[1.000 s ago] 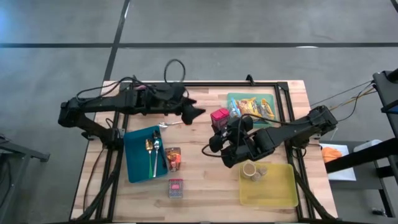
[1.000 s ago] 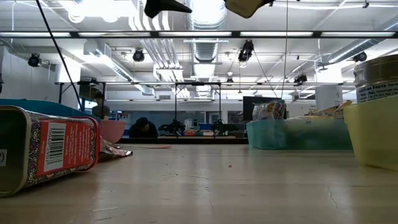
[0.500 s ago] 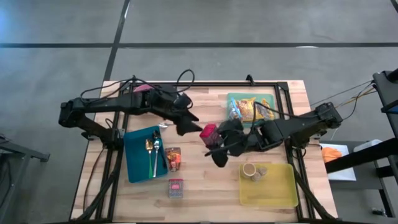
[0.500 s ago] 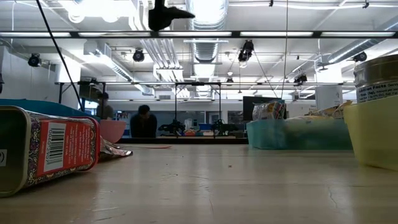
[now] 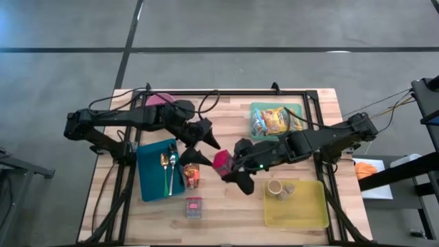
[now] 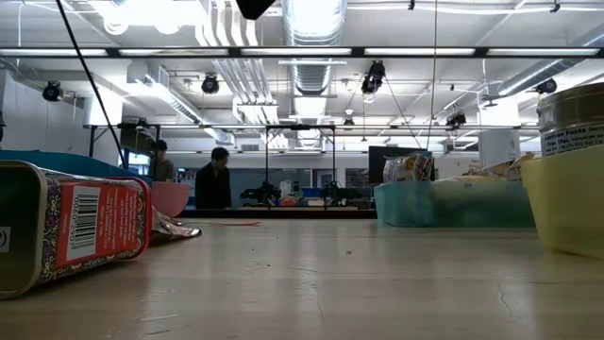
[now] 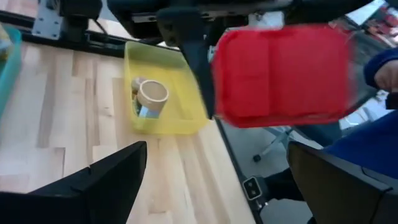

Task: Pick & Place Food Item
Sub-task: Put the right red spice can into the yellow bin

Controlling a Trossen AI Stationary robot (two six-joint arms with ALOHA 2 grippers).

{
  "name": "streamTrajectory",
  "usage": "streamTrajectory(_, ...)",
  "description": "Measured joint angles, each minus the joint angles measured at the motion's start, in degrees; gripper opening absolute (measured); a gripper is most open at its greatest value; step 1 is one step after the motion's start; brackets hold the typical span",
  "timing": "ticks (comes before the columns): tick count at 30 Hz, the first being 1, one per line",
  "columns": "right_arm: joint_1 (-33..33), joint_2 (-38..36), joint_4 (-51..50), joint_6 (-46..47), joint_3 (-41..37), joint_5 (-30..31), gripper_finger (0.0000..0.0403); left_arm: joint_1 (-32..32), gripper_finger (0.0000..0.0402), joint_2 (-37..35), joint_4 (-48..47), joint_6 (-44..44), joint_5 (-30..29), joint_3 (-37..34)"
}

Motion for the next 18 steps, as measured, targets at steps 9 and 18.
streamTrajectory(9,0.74,-1.28,10.92,-4.79,0.03,2.15,0.0278,-2.02,0.0392,-1.00,6.04,-1.28,2.44,-0.07)
streamTrajectory(18,0.80,-2.81,12.01,-7.23,-0.01,7.83,0.0278,-4.69,0.0392,-1.31,19.61,-12.62,-5.24,-1.09)
